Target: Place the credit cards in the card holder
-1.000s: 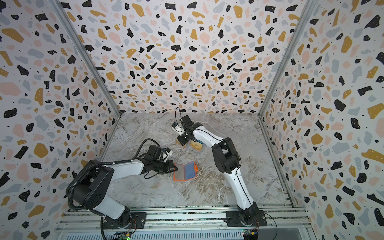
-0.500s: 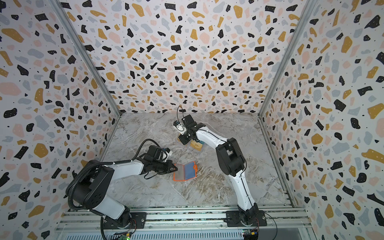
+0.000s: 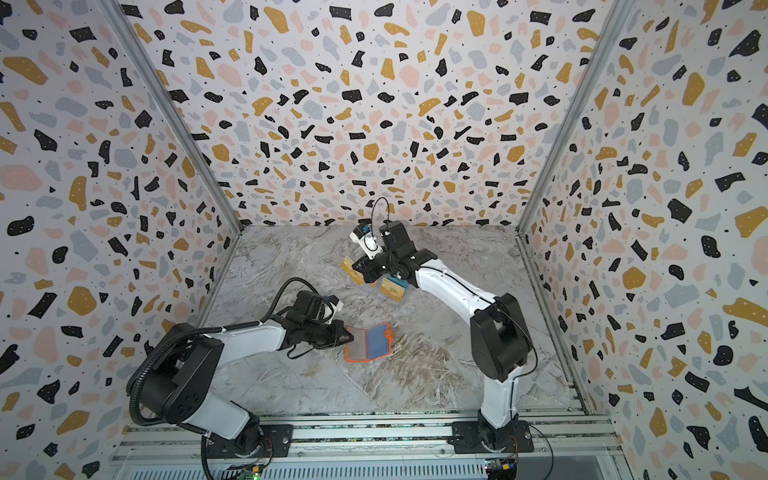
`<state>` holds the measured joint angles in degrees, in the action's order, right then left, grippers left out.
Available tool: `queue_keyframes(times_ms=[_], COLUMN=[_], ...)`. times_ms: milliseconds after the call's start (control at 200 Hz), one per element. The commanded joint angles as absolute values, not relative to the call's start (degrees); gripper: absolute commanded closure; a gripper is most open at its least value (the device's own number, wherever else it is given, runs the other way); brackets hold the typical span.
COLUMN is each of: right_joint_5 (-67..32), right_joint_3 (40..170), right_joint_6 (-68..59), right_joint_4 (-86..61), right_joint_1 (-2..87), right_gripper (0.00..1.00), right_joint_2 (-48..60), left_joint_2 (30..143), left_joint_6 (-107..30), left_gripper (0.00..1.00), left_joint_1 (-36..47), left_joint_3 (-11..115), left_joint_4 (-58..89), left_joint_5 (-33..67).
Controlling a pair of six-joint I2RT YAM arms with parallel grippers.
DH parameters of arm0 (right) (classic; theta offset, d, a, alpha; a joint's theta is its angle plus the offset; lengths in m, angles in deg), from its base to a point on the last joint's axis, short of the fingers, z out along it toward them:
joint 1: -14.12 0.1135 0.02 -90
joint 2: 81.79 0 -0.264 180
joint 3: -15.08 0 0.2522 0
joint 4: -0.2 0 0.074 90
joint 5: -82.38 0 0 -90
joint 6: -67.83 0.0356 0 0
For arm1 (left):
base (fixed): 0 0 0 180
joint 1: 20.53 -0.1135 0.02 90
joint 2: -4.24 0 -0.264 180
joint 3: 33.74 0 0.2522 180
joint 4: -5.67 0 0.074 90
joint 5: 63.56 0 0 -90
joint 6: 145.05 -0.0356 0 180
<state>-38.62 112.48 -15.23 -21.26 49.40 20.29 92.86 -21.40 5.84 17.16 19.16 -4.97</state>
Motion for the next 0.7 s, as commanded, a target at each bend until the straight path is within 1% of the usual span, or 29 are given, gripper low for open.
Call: queue_keyframes(times_ms=[0,180,260,370,471,516,696], right_joint_5=[-49.27,-58.60,-59.23,-59.10,-58.77,-58.69,-57.08], right_joint_3=[98.93,83.21,77.53,73.61,71.65,71.07,71.30], right_joint_6=[1.06,13.80,16.94,16.60,16.42,16.33,15.02], right_joint_4=[-5.35,4.24,7.98,7.59,7.60,7.46,6.56], right_joint_1=[48.41,48.89,49.50,49.76,49.71,49.71,51.40], right_gripper=[1.00,1.00,1.00,1.00,1.00,1.00,1.00], right_joint_2=[12.24,8.92,7.94,8.04,8.83,9.36,12.85], left_joint_2=[93.01,94.52,94.89,95.77,96.39,96.04,91.27], left_joint_6=[-23.74,-25.59,-26.31,-26.66,-26.59,-25.93,-19.85], left_gripper=[0.93,0.93,0.93,0.91,0.87,0.83,0.71], left_joint_1=[5.57,5.57,5.57,5.57,5.58,5.57,5.57], left_joint_3=[16.68,17.24,17.44,17.65,17.84,17.72,17.15], left_joint_4=[22.13,23.34,23.72,23.48,23.72,23.66,23.22], left_joint_5=[-1.63,-2.82,-2.74,-2.76,-2.10,-1.48,0.86])
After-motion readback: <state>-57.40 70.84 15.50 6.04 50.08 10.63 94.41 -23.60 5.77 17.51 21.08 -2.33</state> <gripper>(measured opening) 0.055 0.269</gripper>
